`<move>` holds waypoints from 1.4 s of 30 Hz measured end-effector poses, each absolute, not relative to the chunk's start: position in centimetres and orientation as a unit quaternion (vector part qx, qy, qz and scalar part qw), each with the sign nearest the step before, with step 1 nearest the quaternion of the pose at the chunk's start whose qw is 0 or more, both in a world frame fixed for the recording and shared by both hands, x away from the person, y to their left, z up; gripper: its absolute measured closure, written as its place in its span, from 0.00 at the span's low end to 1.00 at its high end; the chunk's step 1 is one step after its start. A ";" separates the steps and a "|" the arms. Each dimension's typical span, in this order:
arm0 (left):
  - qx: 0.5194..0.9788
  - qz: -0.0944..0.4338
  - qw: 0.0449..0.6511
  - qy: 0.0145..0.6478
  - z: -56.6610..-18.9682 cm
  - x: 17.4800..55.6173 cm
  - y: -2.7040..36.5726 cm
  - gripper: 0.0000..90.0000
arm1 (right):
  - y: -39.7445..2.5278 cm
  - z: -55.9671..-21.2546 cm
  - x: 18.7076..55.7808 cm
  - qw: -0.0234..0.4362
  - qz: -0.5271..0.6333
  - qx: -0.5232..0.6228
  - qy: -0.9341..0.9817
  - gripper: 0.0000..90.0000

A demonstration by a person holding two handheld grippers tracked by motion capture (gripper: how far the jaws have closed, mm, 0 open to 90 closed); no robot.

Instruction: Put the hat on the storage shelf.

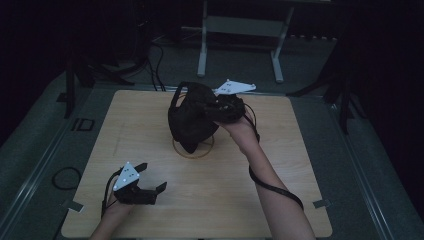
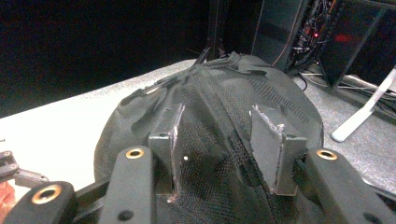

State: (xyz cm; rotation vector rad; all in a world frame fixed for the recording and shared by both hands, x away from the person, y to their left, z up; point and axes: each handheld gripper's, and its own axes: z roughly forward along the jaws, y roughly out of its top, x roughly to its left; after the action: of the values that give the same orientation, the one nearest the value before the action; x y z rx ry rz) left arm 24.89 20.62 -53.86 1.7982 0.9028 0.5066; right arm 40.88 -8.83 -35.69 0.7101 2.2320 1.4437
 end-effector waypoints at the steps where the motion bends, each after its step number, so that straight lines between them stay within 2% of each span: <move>1: 0.746 0.210 0.509 0.375 -53.8 24.9 20.6 0.02 | -8.9 -35.6 40.8 0.192 0.516 0.254 0.795 0.58; 10: 0.745 0.211 0.510 0.374 -53.7 24.8 20.6 0.02 | -9.6 -35.2 40.0 0.180 0.518 0.244 0.800 0.42; 16: 0.748 0.210 0.507 0.373 -53.7 24.8 20.5 0.02 | -10.2 -35.5 39.4 0.163 0.521 0.240 0.802 0.28; 19: 0.748 0.208 0.507 0.374 -53.8 24.8 20.5 0.02 | -10.8 -35.7 39.2 0.148 0.530 0.233 0.802 0.17; 42: 0.750 0.208 0.505 0.373 -53.8 24.5 20.3 0.02 | -14.5 -39.4 36.1 0.151 0.533 0.220 0.803 0.15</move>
State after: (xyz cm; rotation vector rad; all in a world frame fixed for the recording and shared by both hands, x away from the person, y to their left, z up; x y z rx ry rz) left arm 24.50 20.34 -53.85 1.8093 0.8996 0.5023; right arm 36.11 -14.52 -39.44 0.6307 2.3065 1.5293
